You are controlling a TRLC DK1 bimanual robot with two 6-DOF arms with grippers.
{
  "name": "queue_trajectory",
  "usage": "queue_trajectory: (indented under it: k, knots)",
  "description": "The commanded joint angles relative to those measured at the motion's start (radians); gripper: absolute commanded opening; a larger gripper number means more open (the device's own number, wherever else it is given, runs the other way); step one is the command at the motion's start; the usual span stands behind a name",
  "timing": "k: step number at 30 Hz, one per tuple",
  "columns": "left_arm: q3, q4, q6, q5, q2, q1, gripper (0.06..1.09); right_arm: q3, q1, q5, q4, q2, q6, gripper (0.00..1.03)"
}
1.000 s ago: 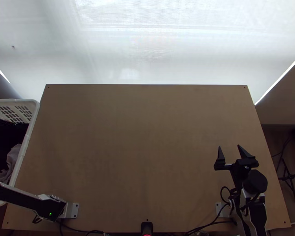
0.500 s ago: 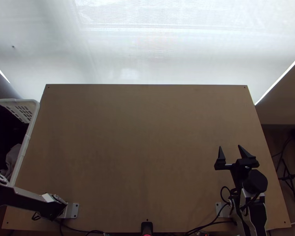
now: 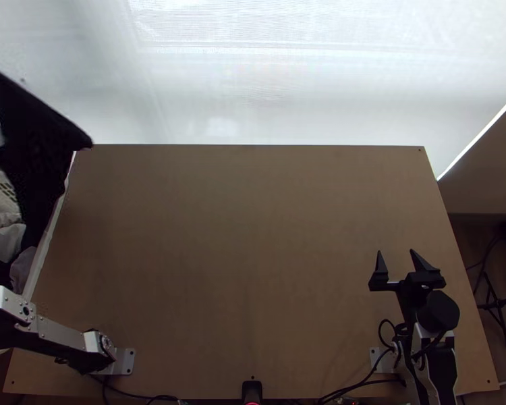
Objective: Fold the t-shirt
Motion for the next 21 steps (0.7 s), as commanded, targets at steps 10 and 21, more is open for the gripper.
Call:
queue_trajectory:
  k: [10, 21]
  knots:
    - [-0.504, 0.018, 0.008, -0.188, -0.02, -0.717, 0.09, 0.0, -0.025, 0.001, -0.001, 0.0, 0.028, 0.99]
    - [-0.766, 0.314, -0.028, -0.225, 0.094, -1.079, 0.09, 0.0, -0.029, 0.001, 0.0, -0.001, 0.029, 0.99]
